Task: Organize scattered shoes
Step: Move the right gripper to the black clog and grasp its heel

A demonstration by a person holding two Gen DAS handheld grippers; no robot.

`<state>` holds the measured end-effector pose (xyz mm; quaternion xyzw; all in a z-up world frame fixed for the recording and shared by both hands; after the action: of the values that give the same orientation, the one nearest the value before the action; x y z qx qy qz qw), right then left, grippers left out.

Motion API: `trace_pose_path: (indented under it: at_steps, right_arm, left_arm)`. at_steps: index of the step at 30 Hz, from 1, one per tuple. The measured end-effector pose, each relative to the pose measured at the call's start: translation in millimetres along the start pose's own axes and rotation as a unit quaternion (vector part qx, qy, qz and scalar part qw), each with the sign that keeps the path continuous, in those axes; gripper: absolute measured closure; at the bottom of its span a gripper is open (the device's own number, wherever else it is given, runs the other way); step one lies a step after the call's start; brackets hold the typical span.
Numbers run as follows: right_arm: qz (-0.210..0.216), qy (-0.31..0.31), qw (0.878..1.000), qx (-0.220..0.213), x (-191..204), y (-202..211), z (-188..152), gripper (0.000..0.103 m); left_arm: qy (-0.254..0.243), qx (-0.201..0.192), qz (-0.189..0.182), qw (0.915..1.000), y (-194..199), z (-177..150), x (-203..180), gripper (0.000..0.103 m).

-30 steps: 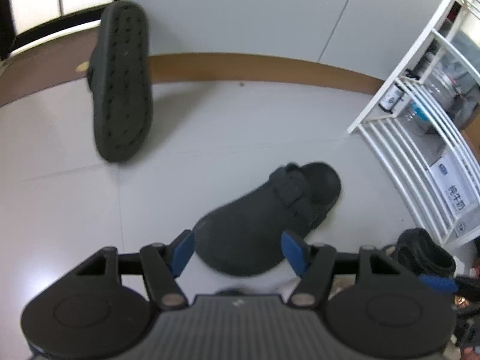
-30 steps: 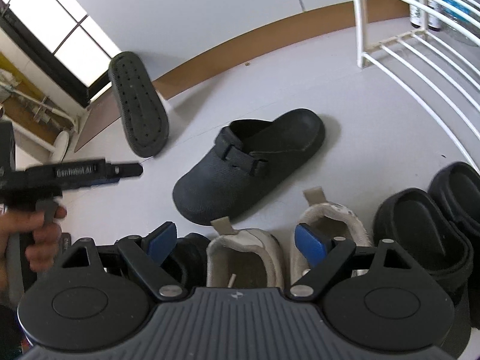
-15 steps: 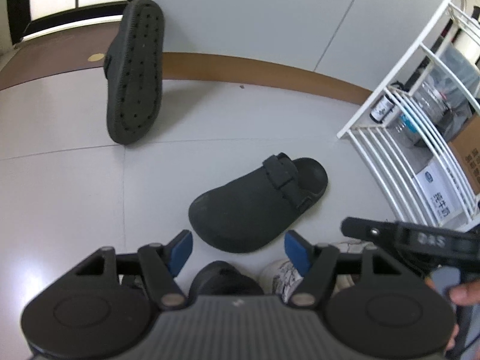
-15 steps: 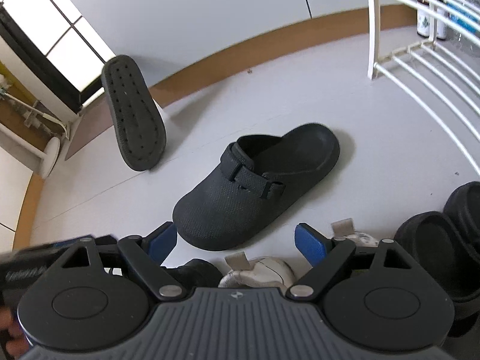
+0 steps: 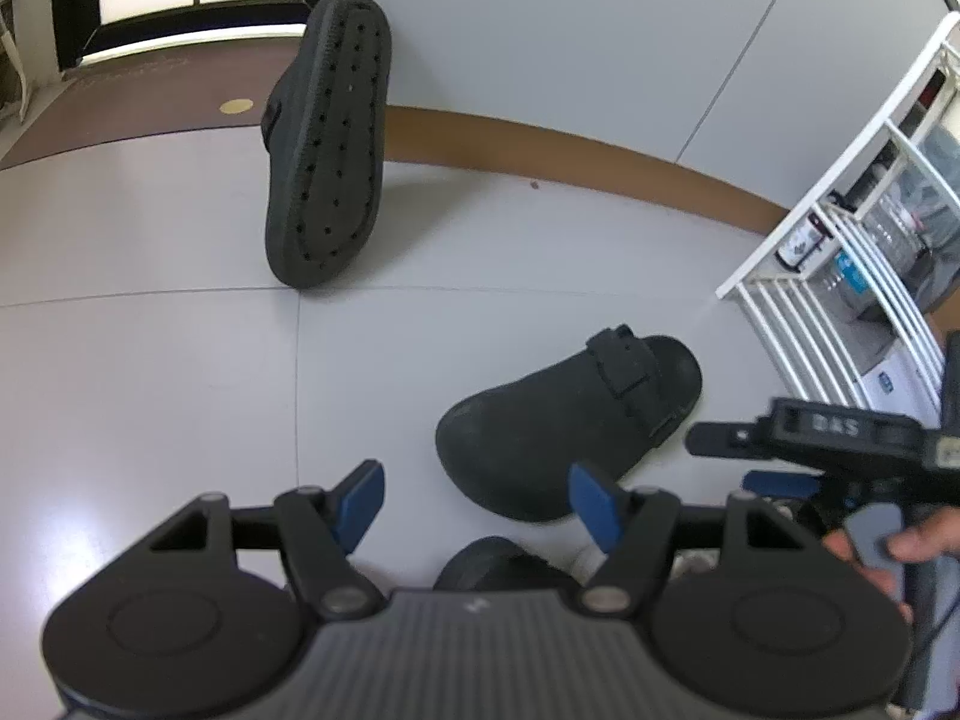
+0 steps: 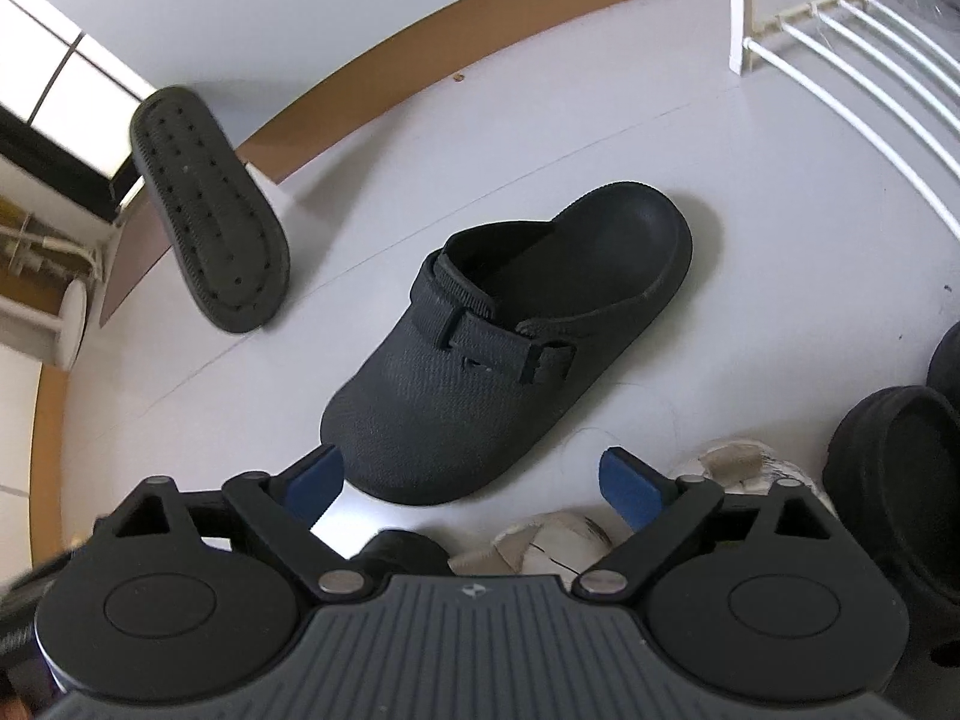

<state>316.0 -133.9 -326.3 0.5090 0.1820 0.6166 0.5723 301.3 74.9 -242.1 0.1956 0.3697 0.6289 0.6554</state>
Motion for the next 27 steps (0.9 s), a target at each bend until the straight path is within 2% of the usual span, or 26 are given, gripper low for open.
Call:
trace_pose_path:
  at_steps: [9,12,17,23,27]
  right_arm:
    - [-0.034,-0.048,0.998,0.029,15,-50,0,0.004]
    - [-0.048,-0.059,0.997,0.024,15,-65,0,0.004]
    - [-0.064,-0.052,0.997,0.001,10,-79,6,0.004]
    - [-0.067,-0.049,0.997,-0.003,-6,-93,11,0.006]
    - [-0.048,-0.015,0.999,-0.013,-7,-94,17,0.009]
  left_arm:
    - [0.022,-0.005,0.0,0.9998,4,-1,18,0.032]
    - [0.025,-0.004,0.001,0.9997,4,-3,24,0.032]
    - [0.033,0.005,0.003,0.9994,-1,-10,29,0.032]
    - [0.034,0.014,0.006,0.9993,-7,-17,31,0.031]
    - [0.043,0.021,0.004,0.9989,-11,-23,31,0.031]
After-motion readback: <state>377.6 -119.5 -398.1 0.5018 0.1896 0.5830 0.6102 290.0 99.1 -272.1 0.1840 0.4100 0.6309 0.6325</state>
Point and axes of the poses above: each gripper's, at about its wrist camera, not at the fingertips, and y roughly against the way its jaws point, x to its left, z to its top, the point moved 8 cm from there along -y, roughly the way its jaws point, and after that the axes turned 11 degrees about -x, right-handed, at the moved point
